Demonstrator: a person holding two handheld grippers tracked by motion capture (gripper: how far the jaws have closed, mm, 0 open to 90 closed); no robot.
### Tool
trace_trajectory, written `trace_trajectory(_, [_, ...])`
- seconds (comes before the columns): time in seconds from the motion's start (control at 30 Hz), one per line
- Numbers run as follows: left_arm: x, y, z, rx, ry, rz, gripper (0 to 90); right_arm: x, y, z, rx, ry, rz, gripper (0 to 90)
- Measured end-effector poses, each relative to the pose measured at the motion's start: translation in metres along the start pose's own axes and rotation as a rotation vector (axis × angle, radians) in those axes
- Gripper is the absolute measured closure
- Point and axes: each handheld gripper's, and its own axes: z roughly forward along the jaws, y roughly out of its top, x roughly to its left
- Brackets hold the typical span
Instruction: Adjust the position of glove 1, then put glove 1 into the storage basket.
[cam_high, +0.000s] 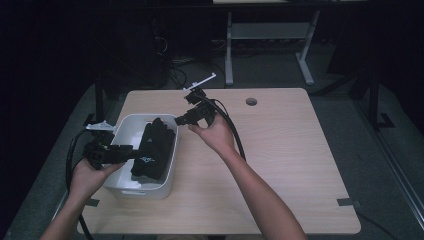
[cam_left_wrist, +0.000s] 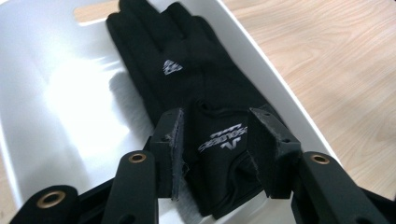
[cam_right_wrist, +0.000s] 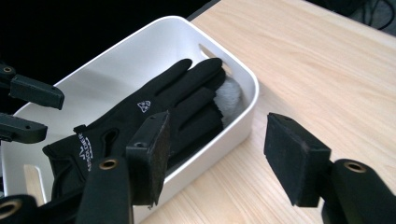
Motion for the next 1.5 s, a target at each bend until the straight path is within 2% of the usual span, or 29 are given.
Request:
trace_trajectory(0.2, [-0.011,0.007,0.003,-0.012,-0.014,0.019,52.7,-0.007,-0.007,-0.015,-0.014,-0.014,-0.008,36.5])
trace_trajectory(0.3, [-0.016,0.011,0.004,-0.017,-0.018,0.022,50.9,-0.011,-0.01,-0.023,-0.021,-0.017,0.006,35.5])
trace_trajectory(0.33, [-0.017,0.012,0.004,-0.018,-0.017,0.028,50.4,-0.013,-0.012,-0.025,-0.025,-0.018,-0.005,34.9])
trace_trajectory(0.57, [-0.026,0.019,0.007,-0.026,-0.029,0.038,46.7,-0.02,-0.017,-0.04,-0.033,-0.039,0.014,32.0])
trace_trajectory(0.77, [-0.03,0.021,0.009,-0.021,-0.038,0.049,43.8,-0.024,-0.022,-0.049,-0.044,-0.054,0.021,31.0])
trace_trajectory(1.13, [-0.033,0.026,0.01,-0.034,-0.044,0.037,38.6,-0.038,-0.034,-0.063,-0.05,-0.074,0.039,29.6])
trace_trajectory(1.5, [-0.042,0.032,0.015,-0.028,-0.055,0.051,35.5,-0.055,-0.056,-0.087,-0.068,-0.106,0.071,28.6])
